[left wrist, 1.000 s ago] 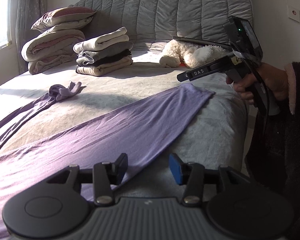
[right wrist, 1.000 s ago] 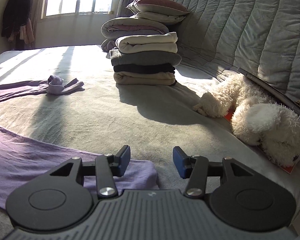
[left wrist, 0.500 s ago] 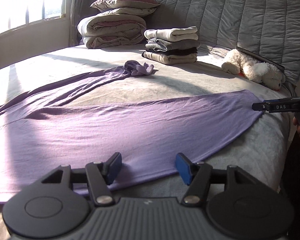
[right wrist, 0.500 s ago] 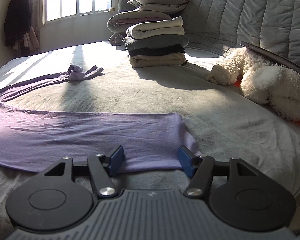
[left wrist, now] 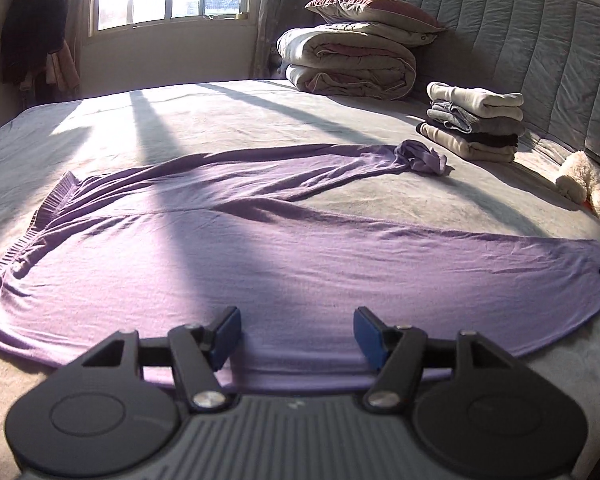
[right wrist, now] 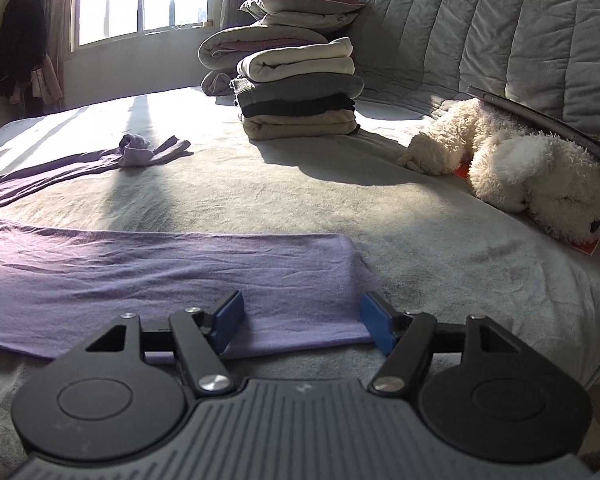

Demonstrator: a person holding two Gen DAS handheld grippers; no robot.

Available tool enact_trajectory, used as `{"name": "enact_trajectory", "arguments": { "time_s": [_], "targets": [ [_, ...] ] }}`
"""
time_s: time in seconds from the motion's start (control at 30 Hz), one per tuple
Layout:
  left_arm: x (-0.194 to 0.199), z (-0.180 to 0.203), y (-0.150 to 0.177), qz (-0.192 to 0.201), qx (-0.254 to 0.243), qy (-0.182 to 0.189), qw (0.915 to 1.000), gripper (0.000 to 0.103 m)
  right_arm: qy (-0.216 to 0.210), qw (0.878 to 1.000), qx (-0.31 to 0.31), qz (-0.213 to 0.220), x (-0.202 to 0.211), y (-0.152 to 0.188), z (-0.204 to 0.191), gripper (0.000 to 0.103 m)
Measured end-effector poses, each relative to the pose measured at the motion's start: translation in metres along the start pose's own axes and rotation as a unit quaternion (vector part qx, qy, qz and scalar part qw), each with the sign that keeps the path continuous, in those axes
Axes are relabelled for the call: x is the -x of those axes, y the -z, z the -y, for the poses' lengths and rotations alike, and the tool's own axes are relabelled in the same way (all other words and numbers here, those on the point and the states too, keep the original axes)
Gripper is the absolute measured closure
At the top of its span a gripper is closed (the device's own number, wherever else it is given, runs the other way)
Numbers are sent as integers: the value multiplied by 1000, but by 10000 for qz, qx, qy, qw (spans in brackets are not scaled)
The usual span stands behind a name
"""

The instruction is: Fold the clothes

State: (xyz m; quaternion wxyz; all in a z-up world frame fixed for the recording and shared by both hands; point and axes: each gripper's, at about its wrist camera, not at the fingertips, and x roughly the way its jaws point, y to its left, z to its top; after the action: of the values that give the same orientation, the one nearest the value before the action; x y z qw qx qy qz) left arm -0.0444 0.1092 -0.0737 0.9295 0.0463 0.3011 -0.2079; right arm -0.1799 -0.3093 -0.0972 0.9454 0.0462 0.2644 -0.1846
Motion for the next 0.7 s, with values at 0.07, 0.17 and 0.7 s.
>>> {"name": "enact_trajectory", "arguments": {
  "time_s": [0.07, 0.17, 0.7],
  "targets": [
    [1, -4, 5, -33, -19, -143, 9999, 39, -2, 10000, -72, 0, 0, 0, 4, 30],
    [8, -12, 5, -68, -1, -570, 9984, 34, 39, 10000, -74, 34, 0, 2, 6, 29],
    [-3, -23, -26, 291, 706, -1103, 9910, 29, 130, 9994, 217, 228, 1, -11, -20, 27]
  ]
}}
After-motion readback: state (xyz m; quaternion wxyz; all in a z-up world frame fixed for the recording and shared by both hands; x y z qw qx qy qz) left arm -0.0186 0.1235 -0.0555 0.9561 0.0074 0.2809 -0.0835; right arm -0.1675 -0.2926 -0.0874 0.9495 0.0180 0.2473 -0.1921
